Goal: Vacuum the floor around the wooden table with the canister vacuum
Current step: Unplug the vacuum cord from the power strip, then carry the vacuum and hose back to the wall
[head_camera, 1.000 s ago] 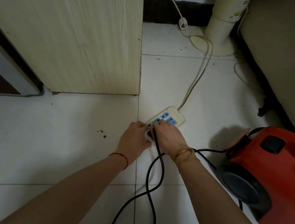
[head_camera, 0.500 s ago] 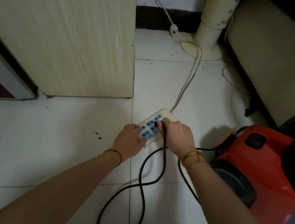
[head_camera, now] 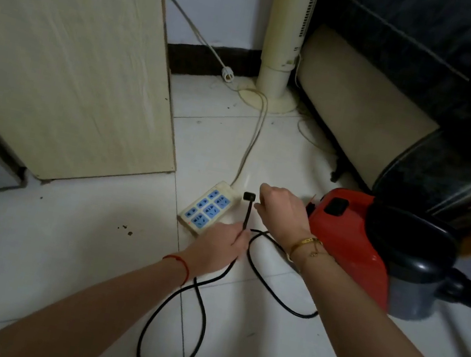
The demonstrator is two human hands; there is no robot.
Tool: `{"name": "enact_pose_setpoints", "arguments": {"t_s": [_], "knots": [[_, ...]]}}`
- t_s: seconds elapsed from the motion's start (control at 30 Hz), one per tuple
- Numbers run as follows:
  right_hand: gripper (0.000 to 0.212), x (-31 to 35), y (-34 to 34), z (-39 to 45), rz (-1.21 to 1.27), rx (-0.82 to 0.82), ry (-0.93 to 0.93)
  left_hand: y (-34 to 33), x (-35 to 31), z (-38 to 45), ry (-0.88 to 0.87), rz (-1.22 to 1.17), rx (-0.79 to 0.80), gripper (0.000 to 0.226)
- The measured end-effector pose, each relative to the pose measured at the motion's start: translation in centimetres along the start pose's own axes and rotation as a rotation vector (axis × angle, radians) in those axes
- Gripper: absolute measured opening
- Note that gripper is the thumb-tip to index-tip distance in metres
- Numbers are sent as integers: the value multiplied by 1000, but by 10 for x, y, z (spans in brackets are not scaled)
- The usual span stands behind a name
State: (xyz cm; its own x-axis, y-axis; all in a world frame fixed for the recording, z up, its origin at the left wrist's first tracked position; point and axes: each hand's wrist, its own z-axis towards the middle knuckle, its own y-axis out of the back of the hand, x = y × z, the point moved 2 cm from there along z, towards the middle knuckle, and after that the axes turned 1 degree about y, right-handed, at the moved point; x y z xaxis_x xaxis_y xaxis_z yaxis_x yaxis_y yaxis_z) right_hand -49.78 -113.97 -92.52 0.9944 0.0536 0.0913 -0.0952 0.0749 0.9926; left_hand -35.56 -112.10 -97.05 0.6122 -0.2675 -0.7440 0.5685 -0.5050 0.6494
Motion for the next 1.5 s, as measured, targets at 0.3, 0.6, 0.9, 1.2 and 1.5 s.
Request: {"name": "enact_pose_setpoints", "arguments": {"t_s": [0.3,0.6,0.9,1.2,1.5], "knots": [[7,-57,46,-65,163,-304,-183,17,-75,29,-53,256,-47,13],[7,-112,132,-119,51,-536,-249,10,-191,62,-321,261,-33,22],[36,-162,204,-157,-173,-728,-370,-38,-256,96,-312,296,158,64],[121,-225,216,-176,-134,-583,-767,-69,-265,115,-445,498,209,91],[140,-265,211,-179,75,-487,-954,-94,-275,121,-584,783,139,88]]}}
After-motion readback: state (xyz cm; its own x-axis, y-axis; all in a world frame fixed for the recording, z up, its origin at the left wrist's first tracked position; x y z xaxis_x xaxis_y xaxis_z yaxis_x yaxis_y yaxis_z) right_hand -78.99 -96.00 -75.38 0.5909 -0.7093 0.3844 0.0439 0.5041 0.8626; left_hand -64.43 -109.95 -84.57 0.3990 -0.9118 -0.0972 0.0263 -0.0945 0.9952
